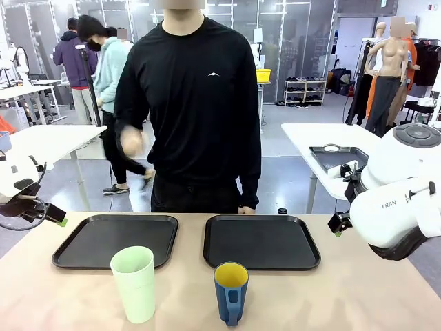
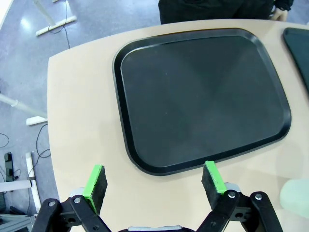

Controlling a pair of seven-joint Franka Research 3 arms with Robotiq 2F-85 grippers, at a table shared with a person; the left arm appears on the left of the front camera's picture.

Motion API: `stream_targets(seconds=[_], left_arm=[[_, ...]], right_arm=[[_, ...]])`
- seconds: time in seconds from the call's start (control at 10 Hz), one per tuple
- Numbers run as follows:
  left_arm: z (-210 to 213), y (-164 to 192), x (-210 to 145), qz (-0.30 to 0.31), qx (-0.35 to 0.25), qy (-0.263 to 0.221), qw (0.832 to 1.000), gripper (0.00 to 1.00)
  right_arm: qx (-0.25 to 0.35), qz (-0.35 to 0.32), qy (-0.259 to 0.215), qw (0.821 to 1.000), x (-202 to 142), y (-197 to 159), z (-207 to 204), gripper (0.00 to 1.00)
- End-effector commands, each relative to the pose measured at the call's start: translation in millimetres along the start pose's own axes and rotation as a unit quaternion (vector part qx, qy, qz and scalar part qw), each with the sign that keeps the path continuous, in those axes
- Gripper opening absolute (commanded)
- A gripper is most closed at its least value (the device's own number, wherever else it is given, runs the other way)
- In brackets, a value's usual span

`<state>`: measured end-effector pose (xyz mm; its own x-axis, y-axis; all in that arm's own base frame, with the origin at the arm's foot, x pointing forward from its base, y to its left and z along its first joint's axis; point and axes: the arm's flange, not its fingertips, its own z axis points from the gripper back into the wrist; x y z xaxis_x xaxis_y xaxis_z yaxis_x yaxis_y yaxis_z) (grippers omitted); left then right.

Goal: Sort and store the cups by type.
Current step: Pick up the Reusable plastic cup.

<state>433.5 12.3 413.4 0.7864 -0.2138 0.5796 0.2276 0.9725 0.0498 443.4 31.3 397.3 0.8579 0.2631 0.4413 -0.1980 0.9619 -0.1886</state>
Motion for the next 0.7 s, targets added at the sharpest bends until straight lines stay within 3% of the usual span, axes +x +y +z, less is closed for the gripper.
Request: stream_targets(seconds=[0.0,0.6], left_arm=[[-0.4,1.1,-0.7,-0.001,0.0,0.002,1.0,1.0],[-0.4,1.1,-0.7,-0.001,0.0,0.002,1.0,1.0]], right_arm=[[0.0,0.0,0.001,1.0,-0.9,0.1,-1.1,1.0],[0.0,0.0,0.001,1.0,-0.9,0.1,-1.1,1.0]])
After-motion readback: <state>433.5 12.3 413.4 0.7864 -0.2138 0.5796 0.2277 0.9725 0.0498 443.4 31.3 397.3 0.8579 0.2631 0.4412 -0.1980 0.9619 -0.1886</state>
